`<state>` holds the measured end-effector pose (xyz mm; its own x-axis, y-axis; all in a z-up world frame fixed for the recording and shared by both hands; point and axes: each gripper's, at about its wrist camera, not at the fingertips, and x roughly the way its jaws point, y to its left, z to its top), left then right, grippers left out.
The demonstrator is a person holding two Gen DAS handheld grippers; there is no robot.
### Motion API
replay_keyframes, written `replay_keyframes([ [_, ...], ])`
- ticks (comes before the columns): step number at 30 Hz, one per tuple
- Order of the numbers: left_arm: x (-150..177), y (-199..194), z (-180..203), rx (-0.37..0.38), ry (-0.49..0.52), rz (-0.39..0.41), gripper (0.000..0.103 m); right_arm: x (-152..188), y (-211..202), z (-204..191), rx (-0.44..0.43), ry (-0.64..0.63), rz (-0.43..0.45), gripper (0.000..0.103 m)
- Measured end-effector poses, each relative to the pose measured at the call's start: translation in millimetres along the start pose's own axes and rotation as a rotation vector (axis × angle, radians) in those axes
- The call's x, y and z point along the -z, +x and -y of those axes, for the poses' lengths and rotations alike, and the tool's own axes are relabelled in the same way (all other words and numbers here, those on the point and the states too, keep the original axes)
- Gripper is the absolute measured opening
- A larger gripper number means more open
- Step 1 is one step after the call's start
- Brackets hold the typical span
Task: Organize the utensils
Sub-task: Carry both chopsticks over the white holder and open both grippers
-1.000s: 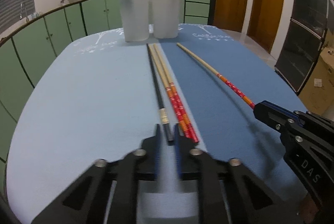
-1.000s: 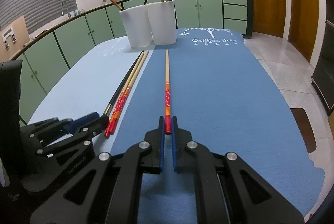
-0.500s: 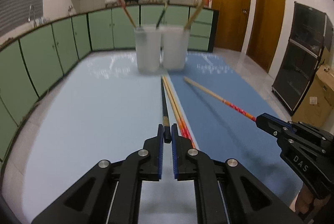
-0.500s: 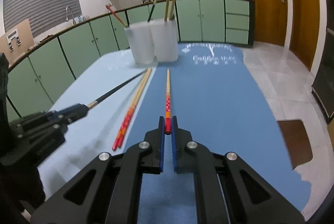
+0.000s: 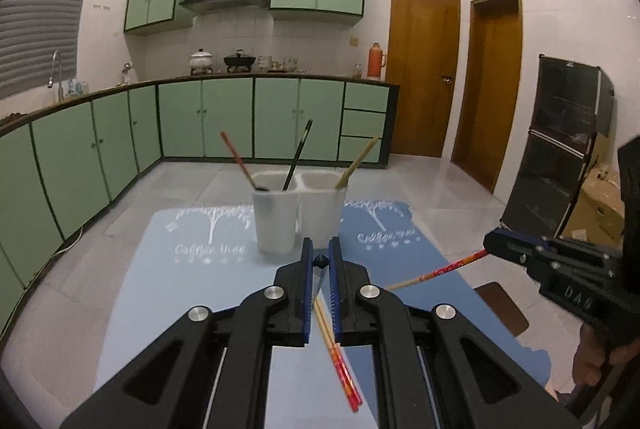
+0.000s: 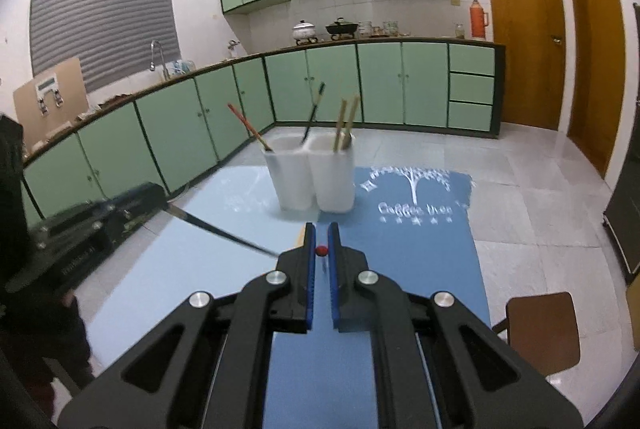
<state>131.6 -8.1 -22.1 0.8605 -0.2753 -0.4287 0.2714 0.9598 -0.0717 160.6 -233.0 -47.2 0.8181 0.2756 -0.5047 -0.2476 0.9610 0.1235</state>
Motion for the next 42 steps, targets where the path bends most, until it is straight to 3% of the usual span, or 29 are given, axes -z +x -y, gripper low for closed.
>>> replay_keyframes([
  [11,-19.8,8.7,-9.0,0.022,-0.006,0.009,0.007,-48.8,14.3,-5.1,-0.047,-0.062,-0.057,0.005],
  [22,-40.8,12.7,-13.3,0.027,0.022,0.045,0.007,-89.4,14.7,-5.6,-0.079,-0.079,-0.003,0.005],
  [32,-106.1,9.1,-14.7,0.034,0.055,0.168,0.007,-150.8,10.4,0.5,-0.095,-0.105,0.094,0.005],
  [42,-182.1,48.5,-15.0,0.012,0.088,0.286,0.007,-205.3,43.2,11.5,-0.092,-0.105,0.106,0.005],
])
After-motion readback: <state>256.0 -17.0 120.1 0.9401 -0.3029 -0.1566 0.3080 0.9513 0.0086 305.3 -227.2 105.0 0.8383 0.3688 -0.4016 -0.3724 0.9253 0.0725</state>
